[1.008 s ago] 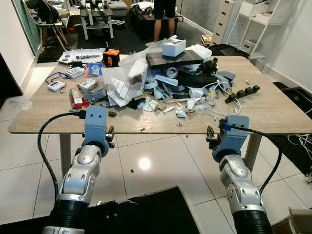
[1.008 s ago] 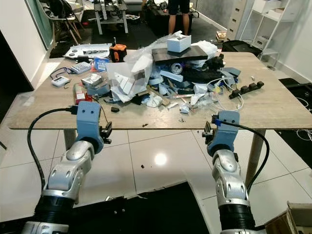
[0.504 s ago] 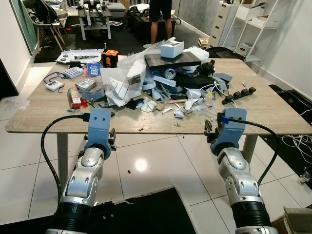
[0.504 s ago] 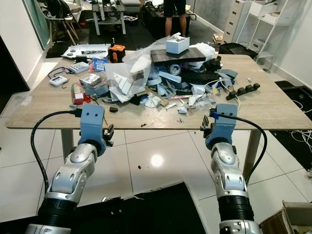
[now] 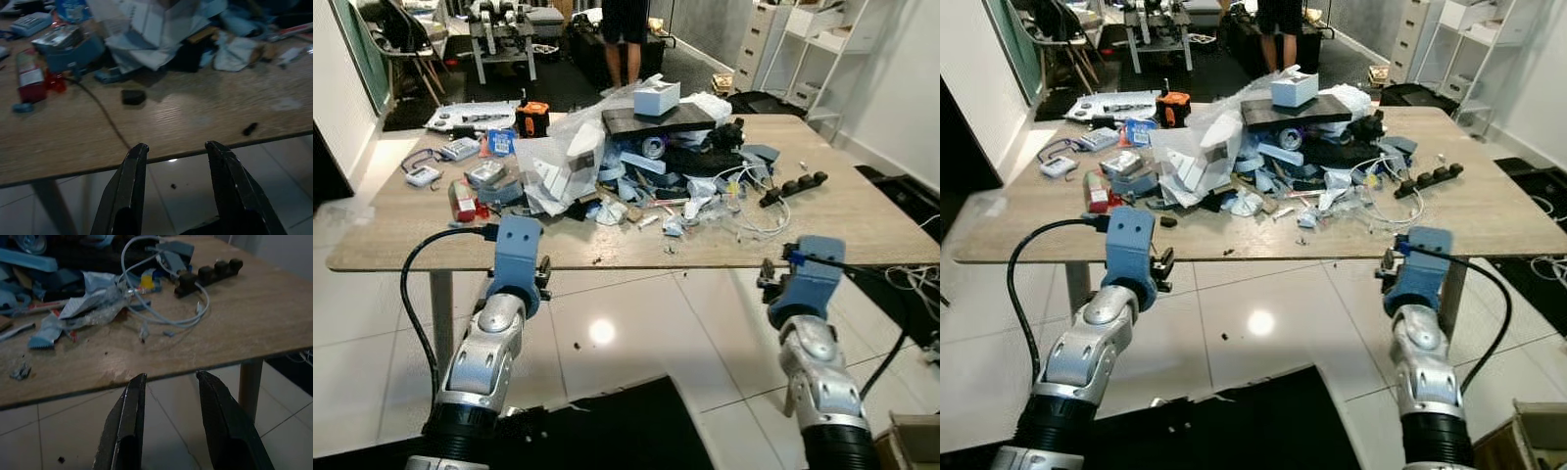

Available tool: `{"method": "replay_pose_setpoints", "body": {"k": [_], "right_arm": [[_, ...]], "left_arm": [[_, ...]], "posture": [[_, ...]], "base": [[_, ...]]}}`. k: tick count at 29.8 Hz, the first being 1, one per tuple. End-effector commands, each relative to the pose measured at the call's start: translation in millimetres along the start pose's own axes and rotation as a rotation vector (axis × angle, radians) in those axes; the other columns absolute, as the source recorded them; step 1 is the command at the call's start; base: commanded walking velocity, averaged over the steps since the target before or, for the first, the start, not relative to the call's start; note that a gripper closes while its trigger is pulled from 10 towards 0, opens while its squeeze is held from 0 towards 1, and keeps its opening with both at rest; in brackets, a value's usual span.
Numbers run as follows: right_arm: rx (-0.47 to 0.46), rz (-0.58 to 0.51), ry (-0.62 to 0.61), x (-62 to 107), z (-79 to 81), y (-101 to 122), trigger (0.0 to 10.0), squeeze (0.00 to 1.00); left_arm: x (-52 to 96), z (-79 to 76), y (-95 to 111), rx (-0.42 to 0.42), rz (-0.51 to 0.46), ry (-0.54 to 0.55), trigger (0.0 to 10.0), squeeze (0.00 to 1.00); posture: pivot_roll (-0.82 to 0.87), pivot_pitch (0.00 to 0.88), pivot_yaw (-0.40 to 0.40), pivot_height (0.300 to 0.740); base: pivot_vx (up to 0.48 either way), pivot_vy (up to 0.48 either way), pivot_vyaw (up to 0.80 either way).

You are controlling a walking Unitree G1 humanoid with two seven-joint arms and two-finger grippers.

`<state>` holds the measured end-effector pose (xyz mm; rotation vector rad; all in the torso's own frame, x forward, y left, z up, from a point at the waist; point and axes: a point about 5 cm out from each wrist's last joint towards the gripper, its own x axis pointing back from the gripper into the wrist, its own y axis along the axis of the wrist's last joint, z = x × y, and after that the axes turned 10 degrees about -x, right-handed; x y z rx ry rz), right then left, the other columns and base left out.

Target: Picking trash to rubbish bin

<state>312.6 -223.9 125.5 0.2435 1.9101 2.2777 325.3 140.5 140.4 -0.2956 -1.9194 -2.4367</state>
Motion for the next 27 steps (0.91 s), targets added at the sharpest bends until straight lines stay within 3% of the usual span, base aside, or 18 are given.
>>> {"method": "replay_pose_setpoints", "body": {"k": [1, 8, 27], "right_arm": [[0.002, -0.007, 0.003, 2.1, 3.2, -0.6, 10.0, 0.0], [0.0, -0.002, 0.029, 3.2, 13.4, -2.8, 10.0, 0.0], [0.01, -0.005, 0.043, 1.1, 15.0, 0.4, 10.0, 0.0]], "left_arm": [[1.5, -2.1, 0.7, 0.006, 0.0, -0.014, 10.0, 0.0], [1.7, -3.7, 1.5, 0.012, -0.005, -0.022, 10.0, 0.0], [2.8, -5.7, 0.2, 0.004, -0.003, -0.028, 10.0, 0.0]], "posture": [[0.07, 0.0, 0.059, 0.74], [0.07, 0.0, 0.05, 0.74], [0.07, 0.0, 0.037, 0.74]], "base": [[0.345, 0.0, 0.0], [0.372, 0.0, 0.0], [0.353, 0.0, 0.0]]}}
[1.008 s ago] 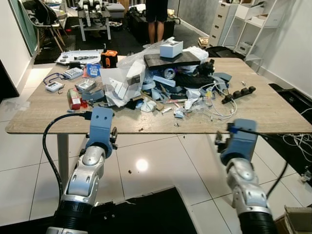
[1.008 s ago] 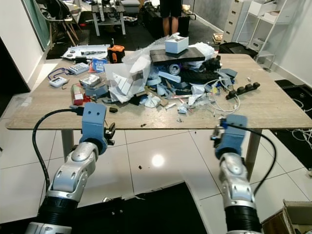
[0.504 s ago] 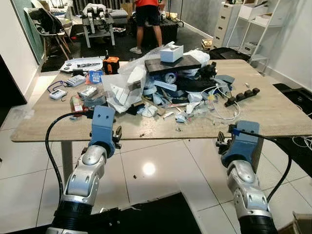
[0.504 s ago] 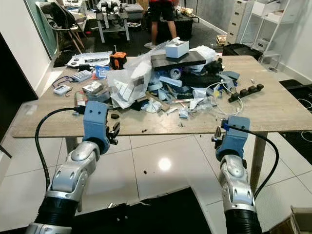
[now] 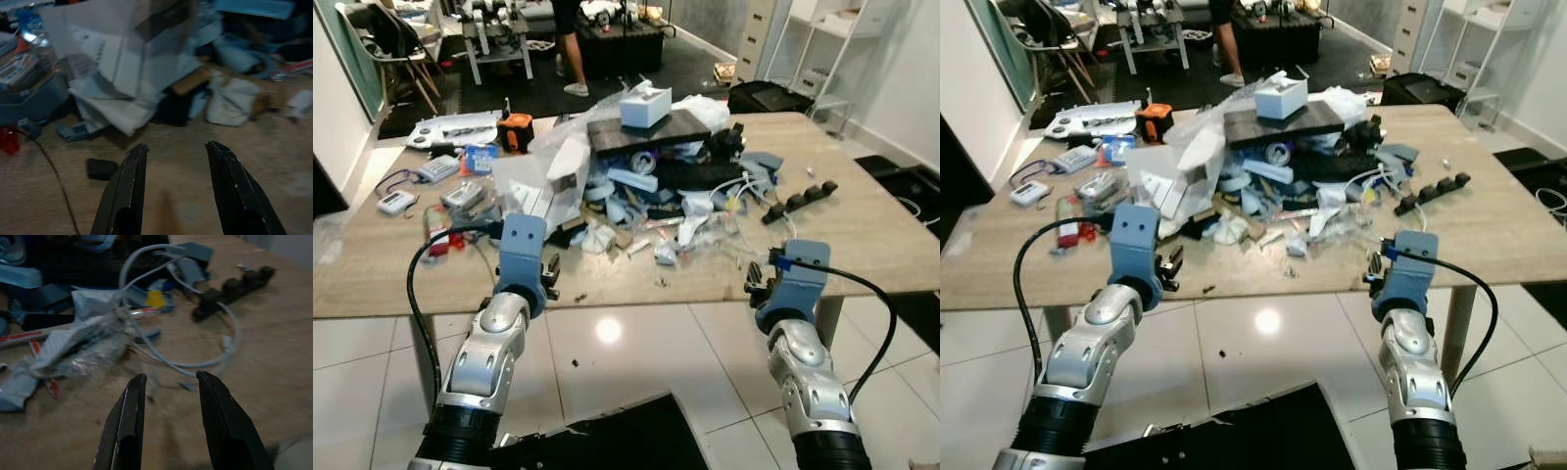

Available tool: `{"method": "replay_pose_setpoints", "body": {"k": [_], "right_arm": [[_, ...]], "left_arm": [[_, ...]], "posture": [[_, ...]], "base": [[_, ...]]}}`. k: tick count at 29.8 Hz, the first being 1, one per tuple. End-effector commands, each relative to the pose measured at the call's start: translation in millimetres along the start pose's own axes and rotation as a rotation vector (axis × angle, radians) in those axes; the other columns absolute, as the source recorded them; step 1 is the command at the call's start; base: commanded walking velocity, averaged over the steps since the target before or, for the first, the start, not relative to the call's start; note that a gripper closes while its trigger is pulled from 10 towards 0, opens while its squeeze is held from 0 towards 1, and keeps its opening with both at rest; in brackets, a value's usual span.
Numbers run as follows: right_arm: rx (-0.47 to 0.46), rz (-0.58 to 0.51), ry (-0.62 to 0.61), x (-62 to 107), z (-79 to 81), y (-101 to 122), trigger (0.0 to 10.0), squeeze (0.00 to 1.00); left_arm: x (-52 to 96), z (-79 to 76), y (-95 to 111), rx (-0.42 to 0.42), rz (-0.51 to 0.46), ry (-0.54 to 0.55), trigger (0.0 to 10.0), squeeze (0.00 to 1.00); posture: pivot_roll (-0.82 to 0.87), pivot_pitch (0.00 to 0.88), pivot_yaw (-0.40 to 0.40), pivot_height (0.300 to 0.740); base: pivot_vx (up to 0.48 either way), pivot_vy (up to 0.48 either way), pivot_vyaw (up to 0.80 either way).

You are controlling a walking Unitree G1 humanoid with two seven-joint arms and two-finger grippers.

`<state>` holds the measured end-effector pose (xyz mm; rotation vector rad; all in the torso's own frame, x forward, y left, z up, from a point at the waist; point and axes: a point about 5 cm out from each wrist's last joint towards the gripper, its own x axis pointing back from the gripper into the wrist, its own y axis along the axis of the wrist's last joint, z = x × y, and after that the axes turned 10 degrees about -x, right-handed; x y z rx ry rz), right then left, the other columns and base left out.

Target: Picking trash to rubbish bin

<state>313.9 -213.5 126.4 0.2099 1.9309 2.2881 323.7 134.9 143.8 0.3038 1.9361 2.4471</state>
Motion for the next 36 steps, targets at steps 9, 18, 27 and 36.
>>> {"method": "replay_pose_setpoints", "body": {"k": [9, 18, 27, 36], "right_arm": [[0.006, 0.002, 0.013, 0.3, 4.7, 0.1, 10.0, 0.0], [0.005, 0.007, 0.013, -0.4, 3.7, -0.6, 10.0, 0.0], [0.001, 0.019, 0.01, -0.3, 2.7, -3.3, 10.0, 0.0], [0.005, 0.036, 0.004, 2.0, 0.8, -7.1, 10.0, 0.0]], "left_arm": [[2.4, -1.5, -5.0, -0.012, 0.016, 0.004, 10.0, 0.0], [2.5, -2.2, -4.2, -0.025, 0.013, 0.001, 10.0, 0.0], [1.9, -1.8, -3.0, -0.04, 0.016, -0.009, 10.0, 0.0], [1.7, -2.4, -2.7, -0.021, 0.017, -0.006, 10.0, 0.0]], "posture": [[0.07, 0.0, 0.036, 0.74], [0.08, 0.0, 0.033, 0.74], [0.08, 0.0, 0.037, 0.74], [0.08, 0.0, 0.039, 0.74]], "base": [[0.062, 0.0, 0.0], [0.0, 0.0, 0.0], [0.0, 0.0, 0.0], [0.0, 0.0, 0.0]]}}
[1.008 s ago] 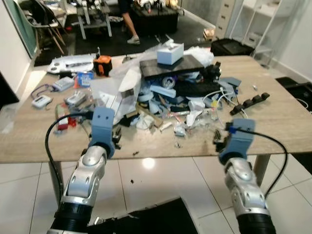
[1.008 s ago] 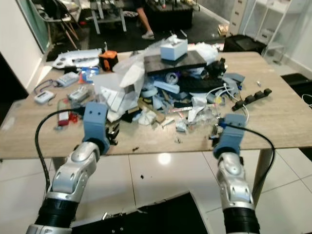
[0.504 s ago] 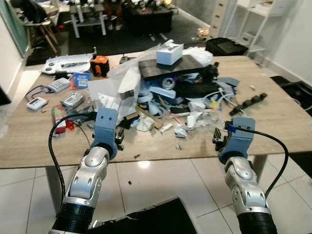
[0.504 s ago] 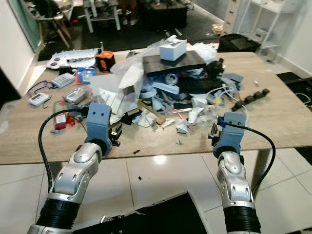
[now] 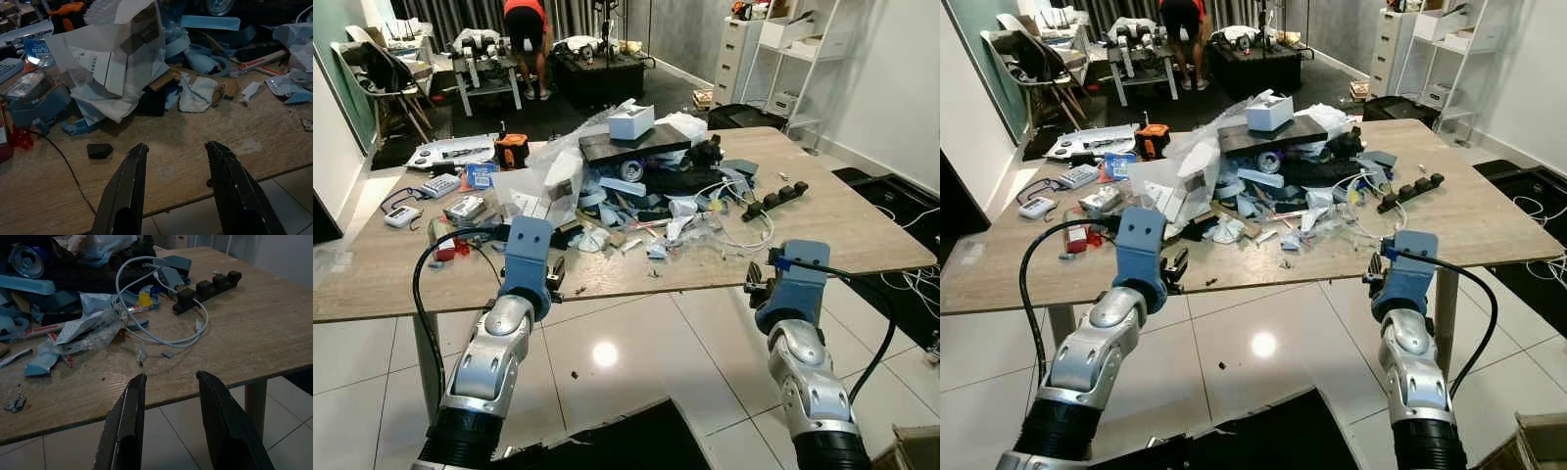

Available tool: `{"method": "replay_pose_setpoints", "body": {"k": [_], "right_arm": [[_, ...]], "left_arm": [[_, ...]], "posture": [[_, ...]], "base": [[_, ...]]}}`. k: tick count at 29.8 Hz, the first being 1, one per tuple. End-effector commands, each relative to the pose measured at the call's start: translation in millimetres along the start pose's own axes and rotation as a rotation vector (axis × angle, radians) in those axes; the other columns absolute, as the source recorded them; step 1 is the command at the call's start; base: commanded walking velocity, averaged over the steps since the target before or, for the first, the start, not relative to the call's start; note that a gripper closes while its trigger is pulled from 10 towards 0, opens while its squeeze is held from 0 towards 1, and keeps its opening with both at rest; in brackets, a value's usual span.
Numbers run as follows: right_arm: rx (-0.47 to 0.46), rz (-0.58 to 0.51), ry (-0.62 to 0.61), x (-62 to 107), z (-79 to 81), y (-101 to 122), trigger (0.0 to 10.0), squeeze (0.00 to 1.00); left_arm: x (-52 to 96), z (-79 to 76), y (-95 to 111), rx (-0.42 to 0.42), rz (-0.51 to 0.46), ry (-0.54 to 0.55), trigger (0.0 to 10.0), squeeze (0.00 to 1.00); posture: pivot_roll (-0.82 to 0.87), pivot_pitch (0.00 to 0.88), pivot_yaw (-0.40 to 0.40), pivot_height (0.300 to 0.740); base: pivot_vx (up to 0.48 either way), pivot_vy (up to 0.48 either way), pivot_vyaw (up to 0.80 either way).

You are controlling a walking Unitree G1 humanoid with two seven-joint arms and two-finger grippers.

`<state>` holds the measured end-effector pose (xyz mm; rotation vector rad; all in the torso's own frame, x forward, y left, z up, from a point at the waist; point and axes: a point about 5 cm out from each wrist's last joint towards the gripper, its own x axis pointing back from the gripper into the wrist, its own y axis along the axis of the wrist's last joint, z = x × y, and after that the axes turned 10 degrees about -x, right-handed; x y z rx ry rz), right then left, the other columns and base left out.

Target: Picking trash to rubbish bin

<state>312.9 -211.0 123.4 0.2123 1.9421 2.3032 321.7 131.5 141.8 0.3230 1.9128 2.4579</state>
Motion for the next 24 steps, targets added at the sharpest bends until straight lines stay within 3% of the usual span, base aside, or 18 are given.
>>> {"method": "replay_pose_setpoints", "body": {"k": [1, 11, 18, 24], "right_arm": [[0.004, 0.022, -0.007, 0.5, -0.9, -3.7, 10.0, 0.0], [-0.006, 0.027, -0.013, 1.0, -1.4, -4.9, 10.0, 0.0], [-0.06, -0.054, 0.008, 0.0, 3.5, 7.4, 10.0, 0.0], [-0.07, -0.077, 0.015, -1.9, 4.2, 13.0, 10.0, 0.0]], "left_arm": [[0.5, 1.5, -1.4, -0.005, 0.012, 0.006, 10.0, 0.0], [-0.8, 5.4, 0.4, -0.009, 0.022, 0.037, 10.0, 0.0], [-0.3, 8.2, 2.4, 0.007, 0.011, 0.05, 10.0, 0.0], [-0.1, 8.5, 4.7, 0.022, -0.002, 0.047, 10.0, 0.0]], "posture": [[0.08, 0.0, 0.039, 0.74], [0.1, 0.017, 0.028, 0.74], [0.1, 0.025, 0.026, 0.74], [0.11, 0.032, 0.029, 0.74]], "base": [[0.0, 0.0, 0.0], [0.0, 0.0, 0.0], [0.0, 0.0, 0.0], [0.349, 0.0, 0.0]]}}
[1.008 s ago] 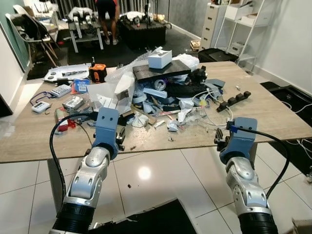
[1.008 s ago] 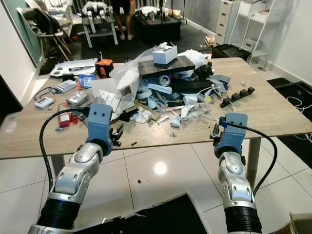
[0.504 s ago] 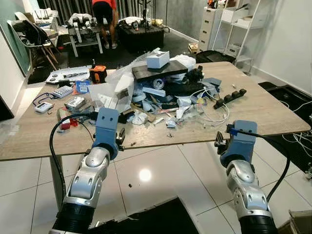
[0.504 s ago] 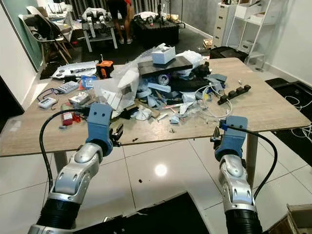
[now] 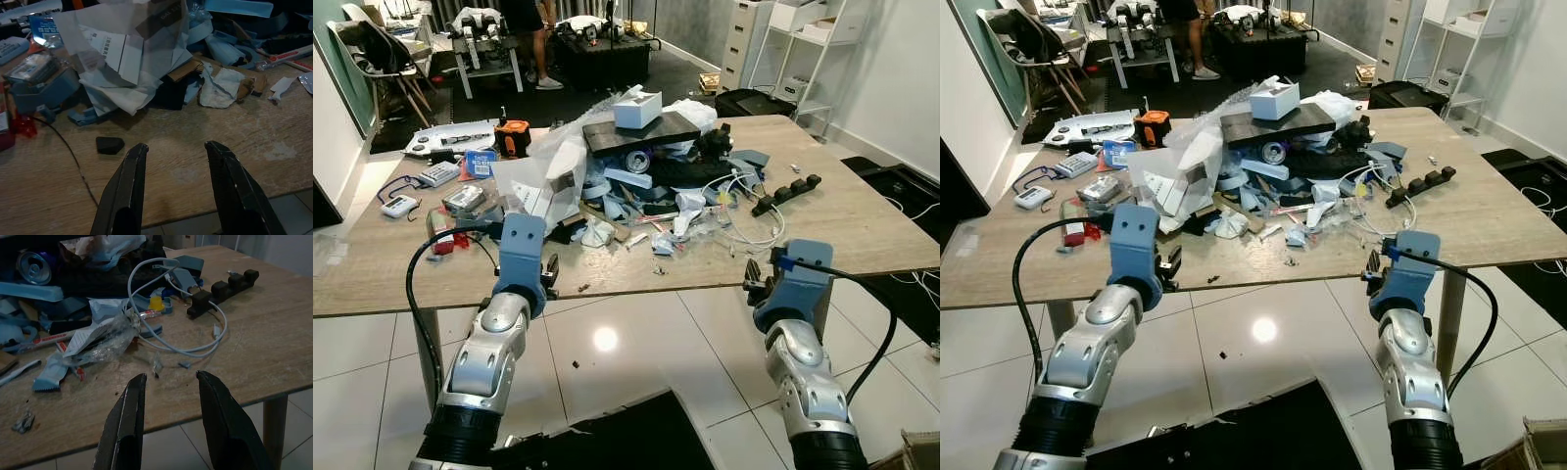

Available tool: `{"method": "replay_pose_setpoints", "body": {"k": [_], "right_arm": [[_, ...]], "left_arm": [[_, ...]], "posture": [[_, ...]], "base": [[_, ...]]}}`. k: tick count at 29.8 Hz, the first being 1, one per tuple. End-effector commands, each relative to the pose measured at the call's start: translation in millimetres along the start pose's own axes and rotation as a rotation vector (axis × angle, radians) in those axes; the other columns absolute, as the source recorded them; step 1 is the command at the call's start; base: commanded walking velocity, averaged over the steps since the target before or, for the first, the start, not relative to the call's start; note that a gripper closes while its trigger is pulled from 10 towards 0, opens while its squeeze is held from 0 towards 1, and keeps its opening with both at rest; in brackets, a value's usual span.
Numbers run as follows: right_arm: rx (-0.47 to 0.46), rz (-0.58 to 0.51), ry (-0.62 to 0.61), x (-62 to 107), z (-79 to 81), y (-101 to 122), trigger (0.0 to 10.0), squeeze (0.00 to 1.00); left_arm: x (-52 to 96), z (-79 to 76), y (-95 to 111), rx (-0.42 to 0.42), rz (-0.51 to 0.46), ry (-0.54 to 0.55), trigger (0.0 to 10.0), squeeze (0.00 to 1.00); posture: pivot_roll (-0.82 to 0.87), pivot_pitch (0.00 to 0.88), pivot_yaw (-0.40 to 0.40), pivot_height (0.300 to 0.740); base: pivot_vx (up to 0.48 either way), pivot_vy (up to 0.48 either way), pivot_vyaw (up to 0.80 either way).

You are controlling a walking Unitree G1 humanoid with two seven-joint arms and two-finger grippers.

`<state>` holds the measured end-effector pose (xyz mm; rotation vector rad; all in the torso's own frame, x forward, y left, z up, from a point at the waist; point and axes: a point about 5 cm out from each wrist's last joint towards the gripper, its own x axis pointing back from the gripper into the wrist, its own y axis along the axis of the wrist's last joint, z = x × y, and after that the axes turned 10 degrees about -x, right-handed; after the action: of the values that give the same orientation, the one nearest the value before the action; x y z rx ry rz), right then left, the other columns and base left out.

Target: Picking trash to rubbish bin

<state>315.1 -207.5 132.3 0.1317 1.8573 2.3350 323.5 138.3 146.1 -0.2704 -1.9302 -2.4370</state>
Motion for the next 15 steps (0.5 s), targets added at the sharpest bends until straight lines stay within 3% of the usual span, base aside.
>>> {"method": "replay_pose_setpoints", "body": {"k": [1, 15], "right_arm": [[-0.004, -0.022, -0.004, -1.3, -1.3, 5.0, 10.0, 0.0], [0.01, -0.014, -0.002, -2.7, -1.9, 3.7, 10.0, 0.0]], "left_arm": [[0.0, 0.4, 2.8, 0.004, -0.007, 0.001, 10.0, 0.0], [0.2, -1.1, 5.5, 0.017, -0.012, -0.007, 10.0, 0.0]], "posture": [[0.11, 0.032, 0.029, 0.74], [0.11, 0.037, 0.028, 0.74]], "base": [[0.405, 0.0, 0.0], [0.429, 0.0, 0.0]]}}
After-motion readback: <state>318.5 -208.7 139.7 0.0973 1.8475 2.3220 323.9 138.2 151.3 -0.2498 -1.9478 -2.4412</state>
